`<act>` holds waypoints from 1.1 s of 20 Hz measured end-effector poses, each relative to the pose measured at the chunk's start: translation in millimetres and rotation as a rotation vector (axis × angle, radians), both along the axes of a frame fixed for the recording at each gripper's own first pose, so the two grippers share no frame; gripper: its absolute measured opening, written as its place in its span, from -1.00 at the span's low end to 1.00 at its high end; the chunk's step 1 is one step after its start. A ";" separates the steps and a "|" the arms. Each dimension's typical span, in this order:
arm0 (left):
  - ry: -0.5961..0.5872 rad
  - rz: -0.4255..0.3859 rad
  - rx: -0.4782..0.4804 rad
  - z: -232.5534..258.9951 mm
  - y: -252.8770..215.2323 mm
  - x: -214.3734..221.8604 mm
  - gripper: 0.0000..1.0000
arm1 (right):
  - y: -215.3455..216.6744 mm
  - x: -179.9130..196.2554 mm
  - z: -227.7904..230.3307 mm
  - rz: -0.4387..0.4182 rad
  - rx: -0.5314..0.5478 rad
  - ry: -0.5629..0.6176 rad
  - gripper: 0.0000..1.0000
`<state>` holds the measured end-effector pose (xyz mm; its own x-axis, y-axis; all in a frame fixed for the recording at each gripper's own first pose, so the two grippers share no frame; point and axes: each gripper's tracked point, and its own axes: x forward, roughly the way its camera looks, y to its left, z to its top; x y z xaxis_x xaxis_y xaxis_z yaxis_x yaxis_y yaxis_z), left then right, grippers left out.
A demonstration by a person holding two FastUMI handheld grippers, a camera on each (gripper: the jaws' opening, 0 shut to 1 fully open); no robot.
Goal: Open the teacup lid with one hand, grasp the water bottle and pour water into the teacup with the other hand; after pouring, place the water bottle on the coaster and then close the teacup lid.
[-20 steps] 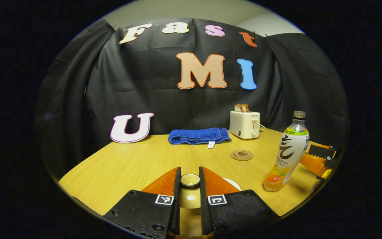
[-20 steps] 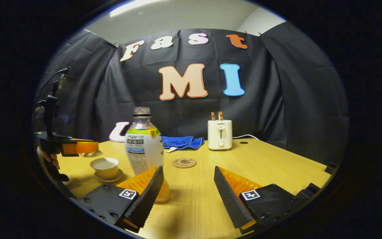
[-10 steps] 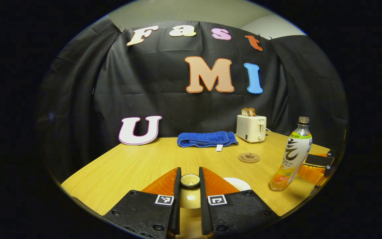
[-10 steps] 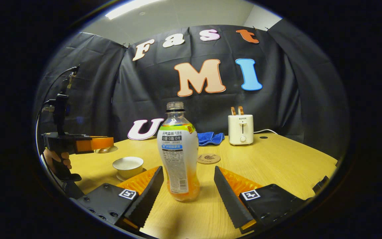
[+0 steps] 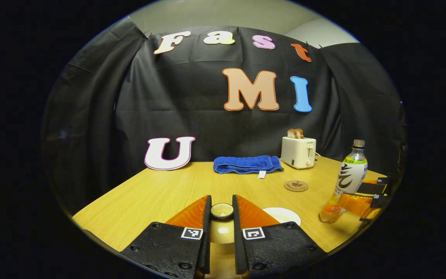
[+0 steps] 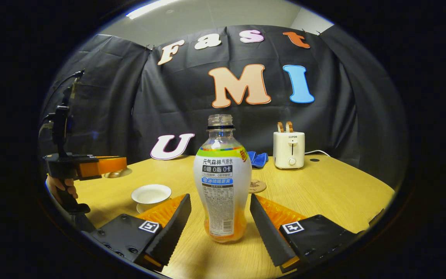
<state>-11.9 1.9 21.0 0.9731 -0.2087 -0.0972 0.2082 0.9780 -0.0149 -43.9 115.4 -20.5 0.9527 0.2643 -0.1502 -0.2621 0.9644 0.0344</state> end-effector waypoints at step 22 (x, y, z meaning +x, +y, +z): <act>-0.006 0.080 -0.028 1.9 45.9 3.4 -0.55 | 20.6 28.2 -4.3 0.048 -0.357 -0.054 0.34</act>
